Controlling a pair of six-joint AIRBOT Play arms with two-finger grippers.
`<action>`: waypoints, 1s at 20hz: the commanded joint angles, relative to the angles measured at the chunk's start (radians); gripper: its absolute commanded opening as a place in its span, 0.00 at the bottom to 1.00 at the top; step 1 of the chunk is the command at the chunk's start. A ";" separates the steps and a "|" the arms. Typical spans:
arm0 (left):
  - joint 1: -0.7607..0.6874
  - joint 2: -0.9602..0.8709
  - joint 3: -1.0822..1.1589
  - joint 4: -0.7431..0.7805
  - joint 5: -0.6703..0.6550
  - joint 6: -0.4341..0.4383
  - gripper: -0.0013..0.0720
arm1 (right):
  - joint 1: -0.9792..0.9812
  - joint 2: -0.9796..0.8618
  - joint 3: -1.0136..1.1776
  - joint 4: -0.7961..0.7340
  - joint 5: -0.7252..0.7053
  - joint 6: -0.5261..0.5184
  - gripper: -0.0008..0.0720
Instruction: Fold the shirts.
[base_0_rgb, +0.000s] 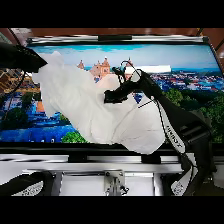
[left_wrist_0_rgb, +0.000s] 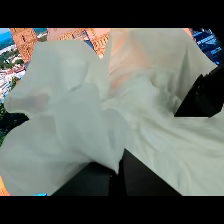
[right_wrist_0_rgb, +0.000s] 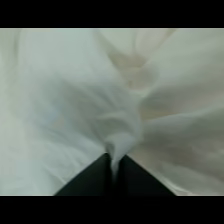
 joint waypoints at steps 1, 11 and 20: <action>0.003 -0.030 0.001 0.011 0.132 -0.010 0.07 | 0.003 -0.016 0.049 0.005 -0.005 -0.026 0.09; 0.242 -0.033 0.204 -0.795 1.107 -0.225 0.07 | -0.220 0.403 0.441 -0.039 -0.386 -0.092 0.09; 0.510 0.006 0.073 -0.612 0.119 -0.053 0.07 | -0.192 0.810 0.028 -0.309 0.153 0.267 0.09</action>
